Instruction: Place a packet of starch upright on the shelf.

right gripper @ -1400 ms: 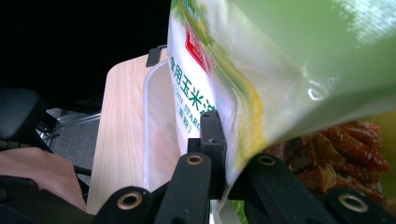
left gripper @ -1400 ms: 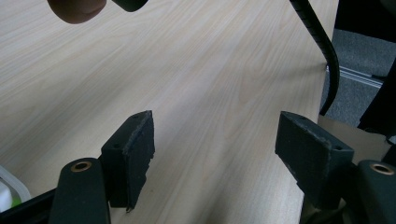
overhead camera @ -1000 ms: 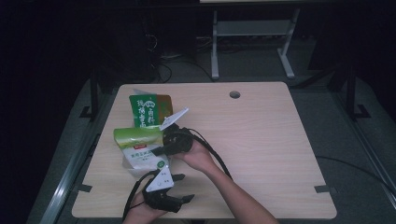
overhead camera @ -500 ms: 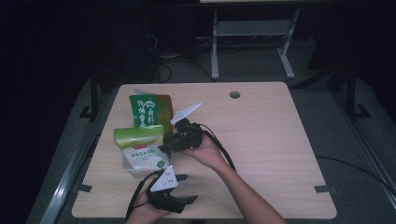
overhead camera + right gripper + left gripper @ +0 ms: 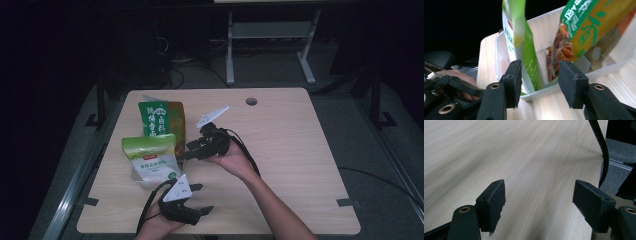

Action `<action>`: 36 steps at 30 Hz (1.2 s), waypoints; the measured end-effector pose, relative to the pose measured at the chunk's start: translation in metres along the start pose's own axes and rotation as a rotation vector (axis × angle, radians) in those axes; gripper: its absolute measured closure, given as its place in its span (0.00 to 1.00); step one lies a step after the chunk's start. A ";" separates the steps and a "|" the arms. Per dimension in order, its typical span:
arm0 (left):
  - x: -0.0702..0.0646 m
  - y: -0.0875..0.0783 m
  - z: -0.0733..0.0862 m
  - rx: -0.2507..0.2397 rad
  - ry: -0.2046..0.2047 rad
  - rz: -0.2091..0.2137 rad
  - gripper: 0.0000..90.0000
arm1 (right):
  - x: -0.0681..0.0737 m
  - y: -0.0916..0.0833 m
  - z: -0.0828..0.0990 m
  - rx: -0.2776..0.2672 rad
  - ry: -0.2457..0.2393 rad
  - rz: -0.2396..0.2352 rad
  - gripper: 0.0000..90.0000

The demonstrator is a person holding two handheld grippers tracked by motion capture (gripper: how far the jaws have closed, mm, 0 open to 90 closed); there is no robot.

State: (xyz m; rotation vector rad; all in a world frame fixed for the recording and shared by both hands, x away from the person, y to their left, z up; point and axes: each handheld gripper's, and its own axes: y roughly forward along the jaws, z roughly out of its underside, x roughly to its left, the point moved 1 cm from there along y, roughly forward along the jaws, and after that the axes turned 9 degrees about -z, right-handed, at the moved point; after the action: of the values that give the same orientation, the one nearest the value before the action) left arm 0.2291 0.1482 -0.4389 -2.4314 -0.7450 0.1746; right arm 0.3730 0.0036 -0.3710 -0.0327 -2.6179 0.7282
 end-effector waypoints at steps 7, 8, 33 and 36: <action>0.000 0.001 0.000 0.005 0.007 -0.001 0.29 | -0.003 -0.008 0.003 0.002 0.011 0.010 0.55; 0.001 0.001 0.000 0.004 0.007 -0.001 0.29 | -0.003 -0.009 0.003 -0.002 0.014 0.012 0.55; 0.003 0.006 -0.005 0.006 -0.007 0.013 0.29 | -0.009 -0.048 0.017 -0.016 0.036 0.082 0.49; 0.004 0.006 -0.005 0.008 -0.005 0.011 0.29 | -0.009 -0.054 0.019 -0.018 0.046 0.093 0.48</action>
State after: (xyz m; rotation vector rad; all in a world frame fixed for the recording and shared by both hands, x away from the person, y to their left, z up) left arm 0.2369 0.1439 -0.4376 -2.4285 -0.7314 0.1876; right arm 0.3784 -0.0534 -0.3619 -0.1751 -2.5930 0.7257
